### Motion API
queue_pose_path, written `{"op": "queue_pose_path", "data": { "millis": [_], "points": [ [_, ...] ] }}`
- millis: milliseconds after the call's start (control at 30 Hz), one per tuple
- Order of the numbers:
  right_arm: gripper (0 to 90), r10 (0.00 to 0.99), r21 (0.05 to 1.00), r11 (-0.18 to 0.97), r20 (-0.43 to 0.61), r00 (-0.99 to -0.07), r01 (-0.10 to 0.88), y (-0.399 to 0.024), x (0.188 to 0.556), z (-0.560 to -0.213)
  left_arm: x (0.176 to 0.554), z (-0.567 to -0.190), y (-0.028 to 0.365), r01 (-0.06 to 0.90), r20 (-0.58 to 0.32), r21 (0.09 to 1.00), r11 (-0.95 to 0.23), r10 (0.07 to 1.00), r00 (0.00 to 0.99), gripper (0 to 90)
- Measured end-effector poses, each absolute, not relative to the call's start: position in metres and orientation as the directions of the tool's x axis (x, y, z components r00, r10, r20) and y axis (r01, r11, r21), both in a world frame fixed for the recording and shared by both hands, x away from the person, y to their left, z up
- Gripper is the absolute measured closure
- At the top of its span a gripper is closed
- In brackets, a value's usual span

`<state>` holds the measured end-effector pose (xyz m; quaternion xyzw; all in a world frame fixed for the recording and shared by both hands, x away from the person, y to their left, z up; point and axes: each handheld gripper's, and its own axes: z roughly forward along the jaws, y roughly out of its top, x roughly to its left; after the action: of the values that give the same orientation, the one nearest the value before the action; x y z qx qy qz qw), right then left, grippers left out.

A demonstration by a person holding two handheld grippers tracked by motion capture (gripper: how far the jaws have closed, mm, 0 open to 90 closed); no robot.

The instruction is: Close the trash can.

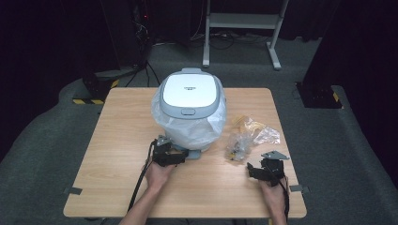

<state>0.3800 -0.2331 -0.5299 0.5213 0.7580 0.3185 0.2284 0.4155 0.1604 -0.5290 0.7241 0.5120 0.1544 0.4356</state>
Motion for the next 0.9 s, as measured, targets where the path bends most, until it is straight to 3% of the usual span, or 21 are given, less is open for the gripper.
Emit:
{"op": "queue_pose_path", "data": {
  "millis": [500, 900],
  "points": [
    [16.2, 0.935, 0.722, 0.254, -0.014, -0.353, 0.643, -0.2311, 0.3813, -0.5299, 0.4164, -0.5303, 0.1599, 0.638, -0.241, 0.766, -0.077, 0.886, 0.397, 7.7],
    [15.8, 0.940, 0.721, 0.245, -0.011, -0.342, 0.649, -0.2295, 0.3809, -0.5298, 0.4163, -0.5299, 0.1545, 0.635, -0.180, 0.762, -0.125, 0.902, 0.393, 7.3]
  ]
}}
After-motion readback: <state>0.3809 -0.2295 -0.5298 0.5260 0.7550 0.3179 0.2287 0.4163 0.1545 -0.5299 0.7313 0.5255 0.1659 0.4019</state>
